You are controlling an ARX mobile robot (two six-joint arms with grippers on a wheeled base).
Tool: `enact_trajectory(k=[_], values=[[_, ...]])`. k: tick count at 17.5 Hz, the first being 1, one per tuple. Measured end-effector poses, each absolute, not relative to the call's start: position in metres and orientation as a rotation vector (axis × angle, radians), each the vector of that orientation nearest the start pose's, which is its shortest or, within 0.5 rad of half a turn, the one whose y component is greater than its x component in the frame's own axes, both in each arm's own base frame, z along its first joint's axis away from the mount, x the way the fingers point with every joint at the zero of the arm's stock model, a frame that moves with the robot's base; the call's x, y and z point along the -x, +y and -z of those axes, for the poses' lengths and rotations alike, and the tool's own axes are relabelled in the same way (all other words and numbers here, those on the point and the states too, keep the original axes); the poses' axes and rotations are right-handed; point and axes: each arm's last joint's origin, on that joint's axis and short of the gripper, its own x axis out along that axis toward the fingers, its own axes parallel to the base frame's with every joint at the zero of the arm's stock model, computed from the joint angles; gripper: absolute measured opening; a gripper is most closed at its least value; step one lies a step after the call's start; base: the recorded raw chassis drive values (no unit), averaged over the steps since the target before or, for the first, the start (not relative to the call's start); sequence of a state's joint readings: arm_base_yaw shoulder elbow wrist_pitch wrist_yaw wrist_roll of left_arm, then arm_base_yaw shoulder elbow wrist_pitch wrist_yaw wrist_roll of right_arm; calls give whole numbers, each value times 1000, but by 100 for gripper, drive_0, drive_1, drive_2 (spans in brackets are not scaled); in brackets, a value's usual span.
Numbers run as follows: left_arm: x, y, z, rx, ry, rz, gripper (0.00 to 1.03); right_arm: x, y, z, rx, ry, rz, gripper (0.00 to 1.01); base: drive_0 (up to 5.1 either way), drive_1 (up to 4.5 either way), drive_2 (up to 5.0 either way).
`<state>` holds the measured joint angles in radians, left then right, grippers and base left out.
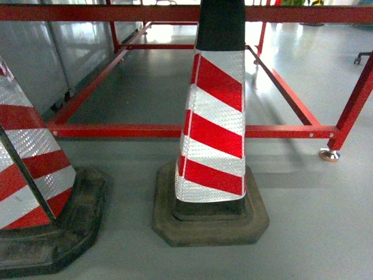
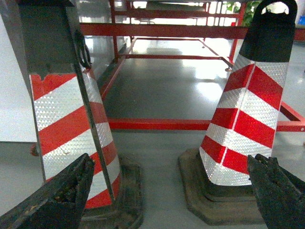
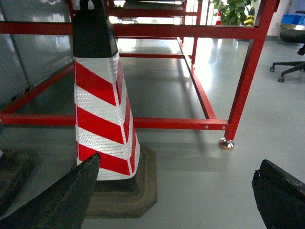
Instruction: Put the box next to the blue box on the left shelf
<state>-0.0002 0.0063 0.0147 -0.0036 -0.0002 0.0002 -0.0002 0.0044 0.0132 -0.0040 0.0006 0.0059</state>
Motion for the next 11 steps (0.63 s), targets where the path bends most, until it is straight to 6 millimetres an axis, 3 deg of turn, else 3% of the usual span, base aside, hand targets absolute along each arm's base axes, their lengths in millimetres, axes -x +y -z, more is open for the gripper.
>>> enact_trajectory(k=[11], values=[[-97,0,-168,0,-5,0,98,-97,0,-167,-6,-5,0,98,0,0,0]])
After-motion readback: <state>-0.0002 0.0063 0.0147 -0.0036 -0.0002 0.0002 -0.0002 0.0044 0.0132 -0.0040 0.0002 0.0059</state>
